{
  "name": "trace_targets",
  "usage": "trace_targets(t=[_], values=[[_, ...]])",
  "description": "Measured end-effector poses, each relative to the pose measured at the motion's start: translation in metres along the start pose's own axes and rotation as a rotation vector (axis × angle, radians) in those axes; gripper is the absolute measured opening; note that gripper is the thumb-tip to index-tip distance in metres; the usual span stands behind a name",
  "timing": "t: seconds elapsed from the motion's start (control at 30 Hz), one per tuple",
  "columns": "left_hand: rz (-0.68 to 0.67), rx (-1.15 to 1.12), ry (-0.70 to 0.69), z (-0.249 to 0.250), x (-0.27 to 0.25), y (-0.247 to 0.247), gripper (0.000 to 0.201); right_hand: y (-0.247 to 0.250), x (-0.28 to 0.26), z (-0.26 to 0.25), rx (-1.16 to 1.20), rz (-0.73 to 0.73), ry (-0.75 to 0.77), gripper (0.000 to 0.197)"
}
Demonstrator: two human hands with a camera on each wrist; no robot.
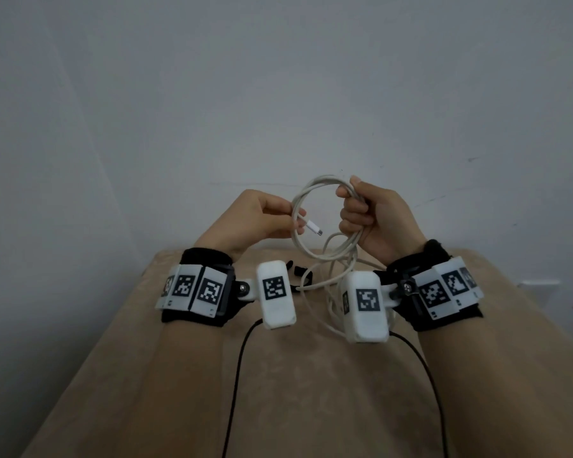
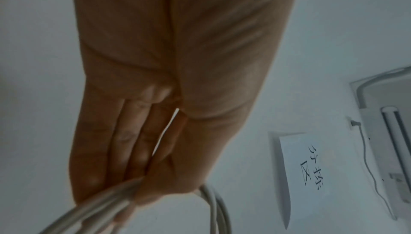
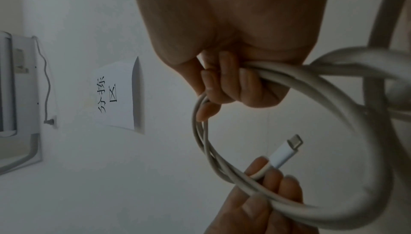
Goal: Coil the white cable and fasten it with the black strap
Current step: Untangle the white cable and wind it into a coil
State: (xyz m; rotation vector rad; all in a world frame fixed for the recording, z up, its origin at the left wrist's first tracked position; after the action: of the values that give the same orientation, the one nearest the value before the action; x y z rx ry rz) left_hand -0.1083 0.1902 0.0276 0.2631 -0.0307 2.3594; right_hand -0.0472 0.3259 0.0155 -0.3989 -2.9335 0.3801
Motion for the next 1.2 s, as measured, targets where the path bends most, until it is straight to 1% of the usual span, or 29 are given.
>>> trace_targets(t=[0.13, 0.23, 0.3, 0.37, 0.4, 0.47, 0.5, 0.53, 0.6, 0.67, 0.7, 0.73, 0.83, 0.9, 0.93, 1.03, 1.2], values=[[0.020, 0.045, 0.020, -0.006, 0.004, -0.004, 0.015, 0.001, 0.000, 0.001, -0.036, 0.024, 0.007, 0.038], [-0.027, 0.029, 0.026, -0.007, 0.003, -0.011, 0.020, 0.003, 0.000, 0.002, -0.036, 0.036, 0.002, 0.038], [-0.073, -0.114, 0.035, -0.009, 0.003, -0.016, 0.025, 0.002, 0.000, 0.003, -0.009, 0.021, -0.009, 0.038], [-0.125, -0.346, 0.061, -0.013, 0.002, -0.019, 0.028, -0.001, 0.000, 0.003, 0.018, -0.003, -0.016, 0.037], [-0.178, -0.469, 0.075, -0.014, 0.002, -0.022, 0.026, -0.002, -0.001, 0.002, 0.019, -0.012, -0.015, 0.037], [-0.336, -0.702, 0.086, -0.013, -0.003, -0.033, 0.014, -0.005, -0.002, 0.001, 0.008, -0.023, -0.012, 0.037], [-0.411, -0.801, 0.085, -0.012, -0.006, -0.036, 0.012, -0.005, -0.002, 0.001, 0.003, -0.029, -0.010, 0.037], [-0.439, -0.861, 0.099, -0.013, -0.008, -0.036, 0.023, -0.005, -0.002, 0.000, -0.001, -0.032, -0.008, 0.037], [-0.432, -0.912, 0.122, -0.016, -0.010, -0.031, 0.047, -0.003, -0.003, 0.000, -0.029, -0.023, -0.002, 0.037], [-0.419, -0.932, 0.149, -0.016, -0.011, -0.026, 0.064, 0.000, -0.002, 0.001, -0.079, 0.000, 0.005, 0.038], [-0.401, -0.918, 0.173, -0.017, -0.011, -0.024, 0.066, 0.000, -0.002, 0.001, -0.106, 0.010, 0.006, 0.038], [-0.369, -0.879, 0.195, -0.018, -0.010, -0.024, 0.062, 0.001, -0.002, 0.001, -0.139, 0.020, 0.007, 0.039], [-0.198, -0.630, 0.212, -0.022, -0.007, -0.021, 0.041, -0.002, -0.003, 0.001, -0.263, 0.035, 0.023, 0.039], [-0.134, -0.489, 0.186, -0.022, -0.006, -0.019, 0.034, -0.005, -0.005, -0.001, -0.335, 0.033, 0.038, 0.039], [-0.131, -0.437, 0.179, -0.022, -0.006, -0.019, 0.031, -0.006, -0.006, -0.002, -0.370, 0.033, 0.047, 0.039], [-0.179, -0.276, 0.186, -0.017, -0.008, -0.021, 0.030, -0.009, -0.009, -0.005, -0.511, 0.035, 0.081, 0.040], [-0.210, -0.155, 0.134, -0.002, -0.010, -0.027, 0.028, -0.024, -0.011, -0.004, -0.588, -0.030, 0.088, 0.043]])
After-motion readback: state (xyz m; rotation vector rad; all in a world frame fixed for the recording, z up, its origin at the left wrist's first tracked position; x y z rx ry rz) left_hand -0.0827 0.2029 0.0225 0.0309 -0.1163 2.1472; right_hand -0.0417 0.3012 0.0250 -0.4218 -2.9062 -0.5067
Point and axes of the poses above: each hand's wrist, its own x-axis towards the middle knuckle, its own y-axis out of the back of the hand, z = x × y, the point moved 10 cm from there along x, towards the middle knuckle, and after that the axes turned 12 degrees about -x, right-handed, at the moved point
